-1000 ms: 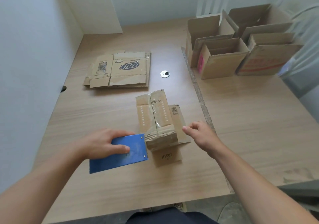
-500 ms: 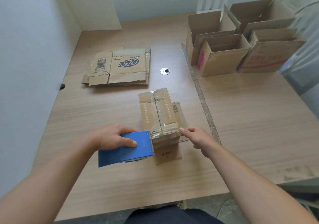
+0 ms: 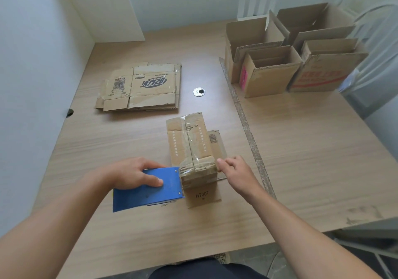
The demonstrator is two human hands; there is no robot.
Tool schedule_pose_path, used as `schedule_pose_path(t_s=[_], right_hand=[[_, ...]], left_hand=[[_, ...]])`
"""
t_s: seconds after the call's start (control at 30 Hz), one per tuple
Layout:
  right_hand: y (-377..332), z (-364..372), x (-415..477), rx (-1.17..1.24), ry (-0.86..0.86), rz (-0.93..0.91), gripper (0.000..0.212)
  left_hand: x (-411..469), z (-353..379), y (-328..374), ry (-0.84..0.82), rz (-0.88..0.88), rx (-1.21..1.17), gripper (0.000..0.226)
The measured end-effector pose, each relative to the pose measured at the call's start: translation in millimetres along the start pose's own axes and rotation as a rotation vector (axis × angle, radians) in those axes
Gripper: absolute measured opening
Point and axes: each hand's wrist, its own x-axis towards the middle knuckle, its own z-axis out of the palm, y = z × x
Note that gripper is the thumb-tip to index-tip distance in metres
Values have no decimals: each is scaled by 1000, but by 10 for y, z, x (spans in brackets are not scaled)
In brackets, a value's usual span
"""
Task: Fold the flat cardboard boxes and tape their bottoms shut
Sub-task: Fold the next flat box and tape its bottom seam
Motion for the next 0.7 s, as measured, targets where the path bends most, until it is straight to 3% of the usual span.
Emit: schedule_pose_path(t_s=[0.1, 0.33, 0.47, 0.53, 0.6, 0.7], right_hand=[[7, -15, 24, -129, -67, -81, 27], [43, -45, 207, -464, 0, -261, 22], [39, -81, 257, -620, 24, -491, 56], [-9, -110, 308, -730, -34, -660, 67], [-78, -129, 381, -857, -147, -770, 64], [-204, -198, 497, -899, -312, -757, 50]], left_hand=[[8, -13, 5, -8, 4, 2, 35], [23, -15, 12, -16, -16, -1, 35], [25, -2, 11, -10, -12, -16, 31], [25, 13, -11, -3, -1, -32, 31], [23, 33, -29, 1, 15, -49, 33], [20, 75, -44, 10, 40, -64, 37]])
